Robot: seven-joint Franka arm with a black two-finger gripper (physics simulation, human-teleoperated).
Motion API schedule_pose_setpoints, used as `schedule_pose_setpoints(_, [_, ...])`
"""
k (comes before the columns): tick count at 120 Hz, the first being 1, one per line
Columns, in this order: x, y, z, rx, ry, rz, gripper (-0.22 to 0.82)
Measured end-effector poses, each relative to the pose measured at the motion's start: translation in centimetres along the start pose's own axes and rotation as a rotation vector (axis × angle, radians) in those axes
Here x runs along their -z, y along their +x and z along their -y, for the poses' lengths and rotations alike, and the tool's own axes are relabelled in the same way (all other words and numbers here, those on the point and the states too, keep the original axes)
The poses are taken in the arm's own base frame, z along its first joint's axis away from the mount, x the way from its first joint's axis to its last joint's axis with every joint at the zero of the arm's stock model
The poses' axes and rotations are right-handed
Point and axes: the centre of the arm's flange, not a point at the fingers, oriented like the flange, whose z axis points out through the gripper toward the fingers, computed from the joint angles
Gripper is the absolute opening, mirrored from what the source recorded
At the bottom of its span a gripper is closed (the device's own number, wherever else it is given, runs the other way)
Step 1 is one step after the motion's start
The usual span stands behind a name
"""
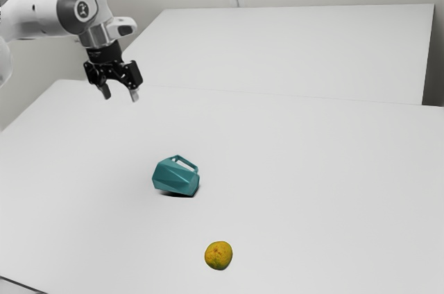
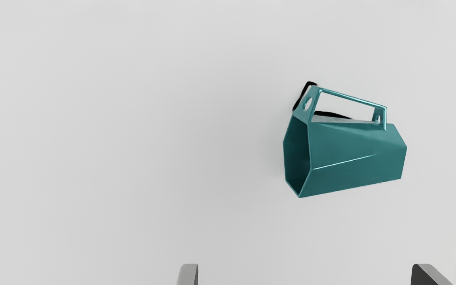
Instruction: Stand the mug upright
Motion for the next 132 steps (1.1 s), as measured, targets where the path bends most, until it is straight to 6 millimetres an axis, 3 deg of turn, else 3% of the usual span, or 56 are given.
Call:
schedule_pose_setpoints(17, [-0.2,-0.5,-0.1,-0.038,-0.007,-0.073,0.58])
schedule_pose_setpoints(34, [-3.1,-3.3,0.5,-0.053,-0.038,-0.129,0.58])
schedule_pose_setpoints(46, [-5.6,-7.0,4.6,0.006,-0.11,-0.198,0.58])
schedule_pose_setpoints(58, [-8.3,-9.2,7.7,0.062,-0.253,-0.281,0.58])
schedule_pose_setpoints(81, [-12.0,-9.5,11.1,0.055,-0.445,-0.456,0.58])
schedule_pose_setpoints(88, [-14.1,-9.4,11.8,0.051,-0.494,-0.495,0.58])
schedule_pose_setpoints(105, [-18.5,-8.7,11.9,0.004,-0.58,-0.589,0.58])
schedule_pose_setpoints(132, [-22.9,-10.7,10.2,-0.143,-0.602,-0.69,0.58])
